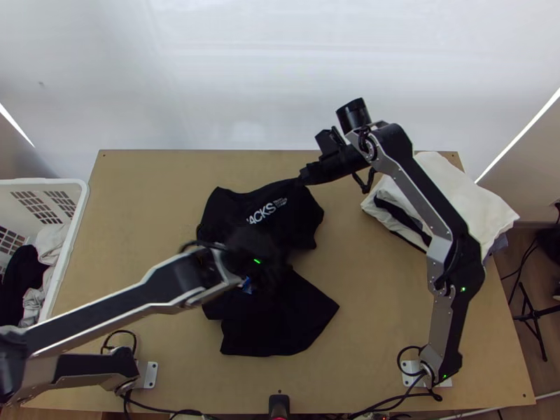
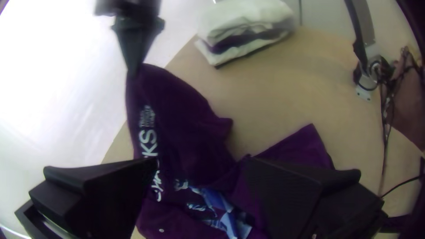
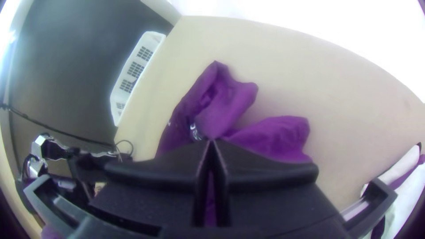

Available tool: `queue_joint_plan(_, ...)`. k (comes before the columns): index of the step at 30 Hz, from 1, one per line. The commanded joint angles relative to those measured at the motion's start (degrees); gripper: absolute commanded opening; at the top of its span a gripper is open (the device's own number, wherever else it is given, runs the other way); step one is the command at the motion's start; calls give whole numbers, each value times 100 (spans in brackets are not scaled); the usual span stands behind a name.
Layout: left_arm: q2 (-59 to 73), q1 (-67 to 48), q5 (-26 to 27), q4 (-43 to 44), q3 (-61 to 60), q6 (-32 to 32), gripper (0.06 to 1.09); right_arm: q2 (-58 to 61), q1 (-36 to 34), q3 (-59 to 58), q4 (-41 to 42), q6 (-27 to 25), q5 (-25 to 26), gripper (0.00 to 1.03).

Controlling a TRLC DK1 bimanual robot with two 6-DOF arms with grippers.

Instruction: Fold the t-shirt

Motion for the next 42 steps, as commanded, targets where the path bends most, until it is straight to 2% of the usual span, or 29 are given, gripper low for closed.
queue_joint_plan(1, 598, -814, 213, 326, 87, 151, 104, -181, -93, 4, 8, 90, 85, 3)
queue_joint_plan(8, 1239, -1377, 231, 800, 236, 36, 104, -225, -146, -5, 8, 90, 164, 3)
queue_joint_plan(18, 2206, -1816, 275, 959, 781, -429, 104, -278, -111, -23, 8, 116, 191, 3)
queue_joint_plan(26, 2593, -1913, 284, 950, 825, -728, 104, -401, -111, -128, 26, 143, 191, 3)
queue_joint_plan(42, 3199, -1886, 275, 967, 1009, -807, 104, -629, -111, -409, 123, 160, 191, 3)
